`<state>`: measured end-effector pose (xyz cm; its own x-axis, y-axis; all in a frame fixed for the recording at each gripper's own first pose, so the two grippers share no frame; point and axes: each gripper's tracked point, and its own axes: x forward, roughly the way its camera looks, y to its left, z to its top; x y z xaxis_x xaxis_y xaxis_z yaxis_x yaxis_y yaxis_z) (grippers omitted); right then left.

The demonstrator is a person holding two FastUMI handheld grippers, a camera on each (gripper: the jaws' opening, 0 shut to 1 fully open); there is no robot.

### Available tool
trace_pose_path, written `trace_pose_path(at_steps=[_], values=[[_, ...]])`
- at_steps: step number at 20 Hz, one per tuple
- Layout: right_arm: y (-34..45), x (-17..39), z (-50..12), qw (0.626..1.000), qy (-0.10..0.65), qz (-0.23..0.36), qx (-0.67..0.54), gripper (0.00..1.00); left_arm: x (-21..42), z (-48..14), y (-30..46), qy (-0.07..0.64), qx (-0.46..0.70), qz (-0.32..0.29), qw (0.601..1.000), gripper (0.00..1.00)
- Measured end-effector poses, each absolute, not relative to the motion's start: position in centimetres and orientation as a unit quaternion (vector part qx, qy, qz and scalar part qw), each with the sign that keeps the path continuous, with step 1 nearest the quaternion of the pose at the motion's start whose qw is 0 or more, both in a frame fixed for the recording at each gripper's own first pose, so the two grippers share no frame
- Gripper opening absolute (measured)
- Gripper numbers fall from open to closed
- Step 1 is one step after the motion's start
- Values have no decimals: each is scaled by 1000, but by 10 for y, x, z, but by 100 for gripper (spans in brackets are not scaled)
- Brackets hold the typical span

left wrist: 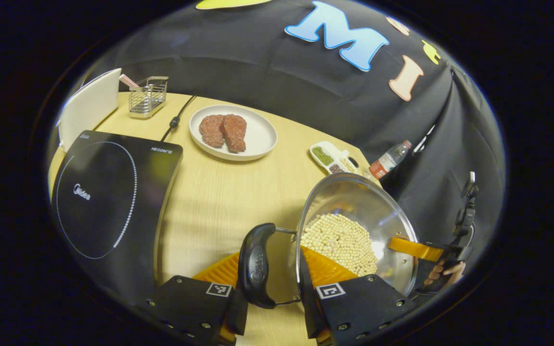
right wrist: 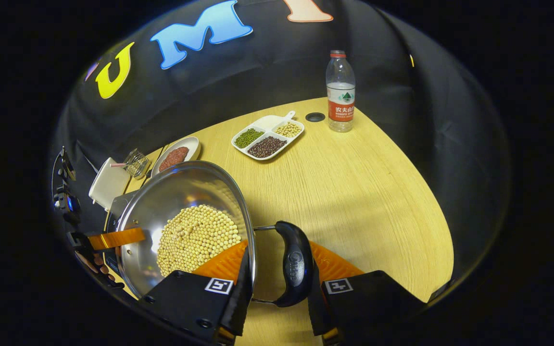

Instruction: First push the handle of the pot to place it horizontally, then grasp the pot with both hands and set it on the induction cooktop.

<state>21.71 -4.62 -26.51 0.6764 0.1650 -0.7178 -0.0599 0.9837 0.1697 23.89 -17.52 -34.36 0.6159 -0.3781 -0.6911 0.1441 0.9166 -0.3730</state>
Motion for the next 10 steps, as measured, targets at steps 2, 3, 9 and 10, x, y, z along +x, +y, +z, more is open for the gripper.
trace_pose_path(at_steps=[2, 3, 9, 10], values=[[-46, 194, -254, 912, 401, 51, 67, 55, 222, -331, -173, 412, -141, -157, 886, 53], [-45, 182, -250, 912, 403, 44, 66, 51, 212, -326, -172, 414, -138, -163, 885, 53], [-23, 121, -230, 916, 392, 17, 81, 52, 174, -299, -144, 411, -134, -192, 881, 53], [-17, 114, -228, 916, 391, 16, 83, 52, 170, -296, -137, 410, -132, -195, 881, 53]])
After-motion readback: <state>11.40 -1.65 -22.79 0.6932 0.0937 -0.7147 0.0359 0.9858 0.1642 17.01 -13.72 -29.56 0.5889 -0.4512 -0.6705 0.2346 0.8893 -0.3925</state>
